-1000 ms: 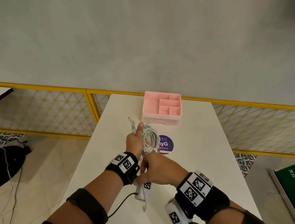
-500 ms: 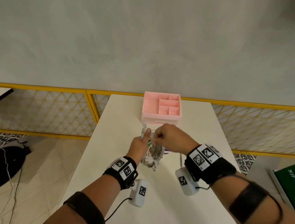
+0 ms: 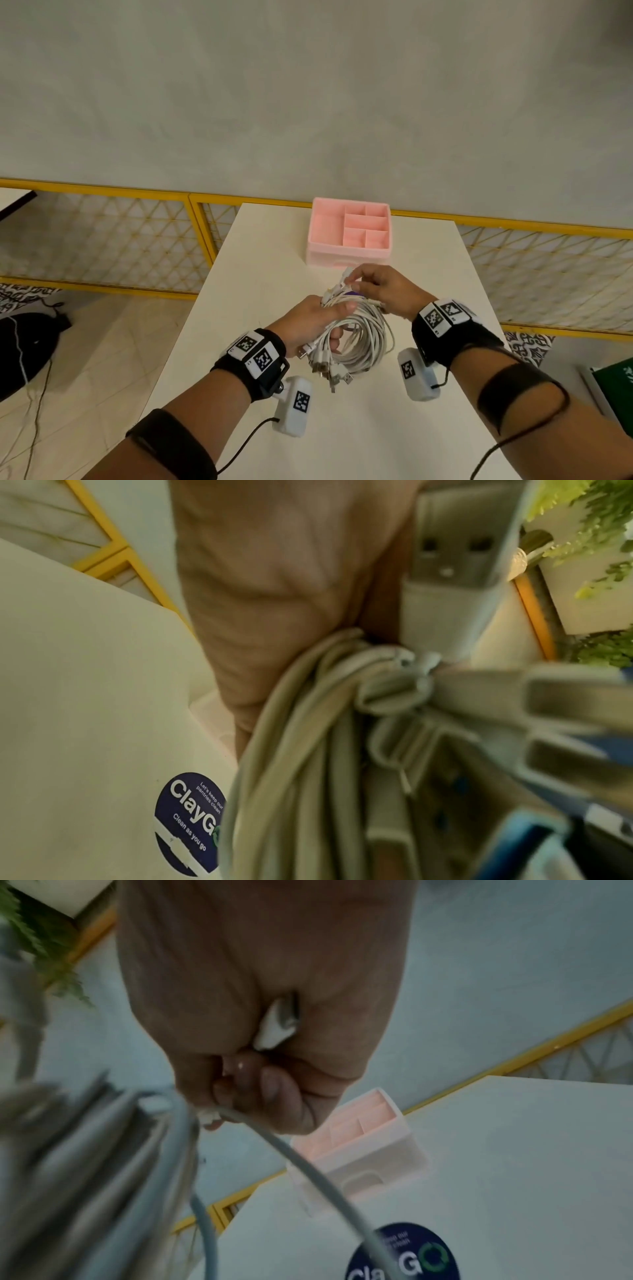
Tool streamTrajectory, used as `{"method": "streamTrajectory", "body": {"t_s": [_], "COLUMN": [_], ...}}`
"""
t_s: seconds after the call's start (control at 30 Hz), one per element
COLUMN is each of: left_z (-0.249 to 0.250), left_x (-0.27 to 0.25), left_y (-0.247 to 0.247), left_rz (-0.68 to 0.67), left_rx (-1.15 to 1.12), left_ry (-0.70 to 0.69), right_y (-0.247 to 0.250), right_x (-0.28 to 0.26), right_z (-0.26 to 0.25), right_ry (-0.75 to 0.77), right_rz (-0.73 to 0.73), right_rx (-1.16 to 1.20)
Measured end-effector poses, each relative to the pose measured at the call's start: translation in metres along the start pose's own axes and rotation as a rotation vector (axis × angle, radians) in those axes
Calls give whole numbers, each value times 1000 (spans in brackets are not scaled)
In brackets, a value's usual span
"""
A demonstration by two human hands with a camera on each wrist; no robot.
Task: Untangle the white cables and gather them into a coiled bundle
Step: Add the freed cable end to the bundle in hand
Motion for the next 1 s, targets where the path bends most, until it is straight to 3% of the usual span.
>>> {"method": "streamTrajectory", "body": {"t_s": [0.13, 0.43, 0.67, 0.8, 0.93, 1.0], "left_z": [1, 6, 3, 5, 5, 5], "left_x": [-3, -3, 2, 3, 2, 1], "left_y": [3, -6, -1, 3, 6, 7], "left_rz": [34, 83, 234, 222, 189, 233], "left_rx": [-23, -4, 75, 211, 211, 163], "left_ry": [-10, -117, -135, -73, -67, -100], "right_y": [-10, -20, -27, -28, -34, -37], "right_x": [2, -3, 4, 3, 0, 0], "right_z": [20, 24, 34, 36, 40, 45], "right_ry": [-30, -73, -186, -193, -140, -131], "right_rz": [34, 23, 59, -10, -22, 24], "right_rx": [72, 630, 617, 517, 648, 730]}}
Point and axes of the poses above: each hand's wrist, its own x-axis towards the middle knuckle, its own y-axis out of the back of the hand, z = x × y, the point moved 5 cm from there along x, towards the middle knuckle, and after that the axes turned 14 degrees about -z, right-handed, at the moved point
